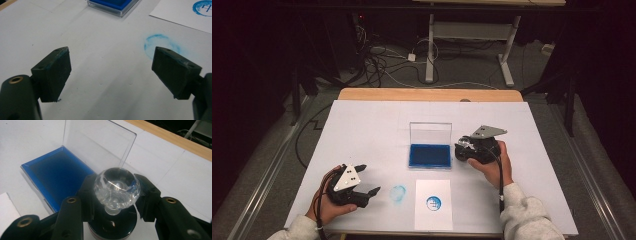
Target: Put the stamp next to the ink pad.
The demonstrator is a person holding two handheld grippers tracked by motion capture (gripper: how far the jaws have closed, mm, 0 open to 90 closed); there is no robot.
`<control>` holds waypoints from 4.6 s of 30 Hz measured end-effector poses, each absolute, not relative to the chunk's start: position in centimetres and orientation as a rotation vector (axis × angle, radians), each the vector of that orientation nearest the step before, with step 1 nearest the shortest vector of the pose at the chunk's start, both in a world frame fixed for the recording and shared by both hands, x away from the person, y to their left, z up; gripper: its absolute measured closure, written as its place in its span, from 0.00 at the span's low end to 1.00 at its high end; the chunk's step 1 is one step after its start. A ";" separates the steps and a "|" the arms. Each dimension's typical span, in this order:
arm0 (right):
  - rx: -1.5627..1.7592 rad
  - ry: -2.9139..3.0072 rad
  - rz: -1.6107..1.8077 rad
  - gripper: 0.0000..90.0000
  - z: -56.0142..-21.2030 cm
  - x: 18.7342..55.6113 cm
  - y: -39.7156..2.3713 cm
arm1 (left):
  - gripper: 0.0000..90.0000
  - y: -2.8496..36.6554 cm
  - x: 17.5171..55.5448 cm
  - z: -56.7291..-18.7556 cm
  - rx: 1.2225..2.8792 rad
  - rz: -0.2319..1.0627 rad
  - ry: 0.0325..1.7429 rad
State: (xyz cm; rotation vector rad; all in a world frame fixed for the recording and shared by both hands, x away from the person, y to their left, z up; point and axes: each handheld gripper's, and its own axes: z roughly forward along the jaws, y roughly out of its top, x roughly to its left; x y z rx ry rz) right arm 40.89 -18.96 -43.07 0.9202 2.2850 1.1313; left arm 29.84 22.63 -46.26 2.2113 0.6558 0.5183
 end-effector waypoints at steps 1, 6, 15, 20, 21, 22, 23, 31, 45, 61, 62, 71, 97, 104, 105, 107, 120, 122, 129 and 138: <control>0.925 2.288 1.138 0.62 -43.2 41.0 -19.0 | 0.17 22.6 29.8 -46.2 2.210 0.518 0.656; 0.924 2.313 1.124 0.62 -43.7 41.1 -19.0 | 0.17 22.6 29.9 -46.3 2.217 0.515 0.651; 0.931 2.331 1.095 0.62 -44.2 41.1 -19.0 | 0.17 22.5 29.9 -46.3 2.221 0.513 0.648; 0.929 2.332 1.080 0.62 -44.4 41.1 -19.0 | 0.17 22.6 29.9 -46.3 2.215 0.514 0.658; 0.928 2.334 1.078 0.62 -44.4 41.1 -19.1 | 0.17 22.6 29.9 -46.3 2.213 0.513 0.659; 0.930 2.337 1.076 0.62 -44.5 41.1 -19.1 | 0.17 22.6 29.9 -46.3 2.212 0.513 0.659; 0.934 2.339 1.072 0.62 -44.5 41.1 -19.1 | 0.17 22.6 29.9 -46.3 2.213 0.514 0.658; 0.940 2.345 1.055 0.61 -44.6 41.0 -19.2 | 0.17 22.5 30.0 -46.3 2.217 0.510 0.657; 0.897 2.300 1.042 0.46 -43.7 40.5 -19.0 | 0.17 22.4 30.1 -46.4 2.221 0.504 0.659; 0.826 2.136 1.122 0.30 -40.3 39.0 -19.2 | 0.18 22.5 30.1 -46.4 2.226 0.503 0.661; 0.822 2.130 1.124 0.30 -40.2 38.9 -19.2 | 0.18 22.4 30.1 -46.4 2.227 0.504 0.660; 0.774 2.096 1.160 0.22 -39.4 37.8 -18.7 | 0.18 22.5 30.0 -46.4 2.223 0.506 0.660; 0.681 2.059 1.177 0.23 -37.6 33.7 -20.2 | 0.18 22.4 30.1 -46.3 2.224 0.516 0.662; 0.671 2.063 1.183 0.24 -37.6 32.6 -20.8 | 0.18 22.4 30.0 -46.3 2.224 0.518 0.661; 0.668 2.064 1.186 0.24 -37.6 32.5 -20.9 | 0.18 22.4 30.0 -46.3 2.224 0.518 0.661; 0.666 2.061 1.185 0.23 -37.6 32.2 -21.1 | 0.18 22.4 30.0 -46.3 2.225 0.516 0.662; 0.654 2.054 1.185 0.23 -38.8 30.9 -22.8 | 0.18 22.2 30.2 -46.3 2.228 0.512 0.657; 0.650 2.052 1.168 0.23 -39.0 30.8 -23.1 | 0.18 22.1 30.2 -46.3 2.229 0.511 0.654; 0.651 2.019 1.138 0.24 -40.3 30.2 -24.2 | 0.18 22.0 30.3 -46.3 2.226 0.505 0.648; 0.692 2.006 1.123 0.24 -42.0 29.6 -25.6 | 0.18 21.8 30.3 -46.5 2.236 0.506 0.650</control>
